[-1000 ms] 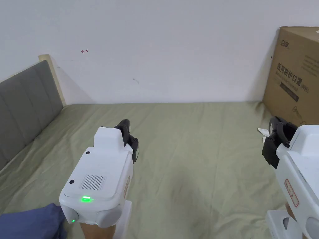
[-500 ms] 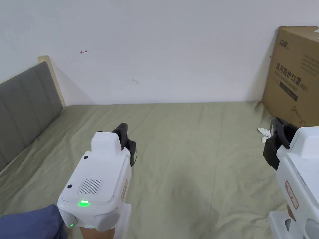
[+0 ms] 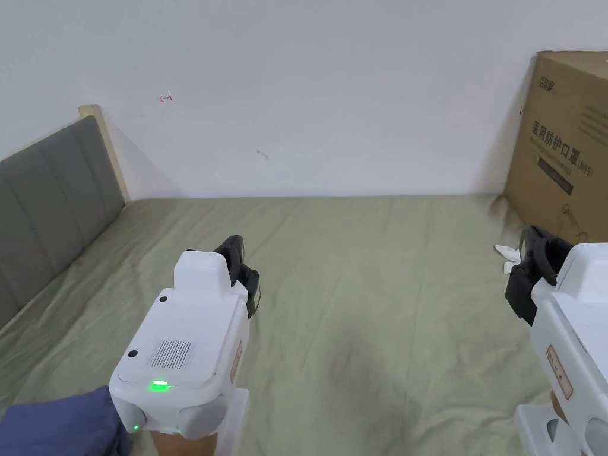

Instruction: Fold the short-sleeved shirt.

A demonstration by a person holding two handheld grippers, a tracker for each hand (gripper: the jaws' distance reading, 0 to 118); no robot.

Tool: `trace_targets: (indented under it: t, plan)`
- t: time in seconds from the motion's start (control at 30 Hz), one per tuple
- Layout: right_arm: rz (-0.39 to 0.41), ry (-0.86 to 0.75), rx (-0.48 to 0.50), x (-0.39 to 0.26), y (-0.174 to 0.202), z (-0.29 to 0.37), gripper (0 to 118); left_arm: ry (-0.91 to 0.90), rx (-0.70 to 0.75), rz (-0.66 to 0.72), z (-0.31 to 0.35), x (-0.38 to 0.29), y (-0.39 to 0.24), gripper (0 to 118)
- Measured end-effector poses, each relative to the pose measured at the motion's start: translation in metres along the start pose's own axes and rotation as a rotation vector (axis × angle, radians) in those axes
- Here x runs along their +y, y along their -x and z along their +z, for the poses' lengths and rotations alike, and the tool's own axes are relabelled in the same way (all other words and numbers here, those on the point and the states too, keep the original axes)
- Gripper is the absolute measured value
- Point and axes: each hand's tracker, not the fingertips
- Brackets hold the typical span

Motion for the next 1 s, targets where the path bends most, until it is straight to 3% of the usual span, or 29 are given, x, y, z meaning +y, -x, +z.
trace_targets:
  t: [1.0]
  plan:
    - [0.000,-0.002,0.013,0.0008,0.0032,-0.0010,0,0.004,-0.002,-0.001,0.0006,-0.0005,0.0055,0]
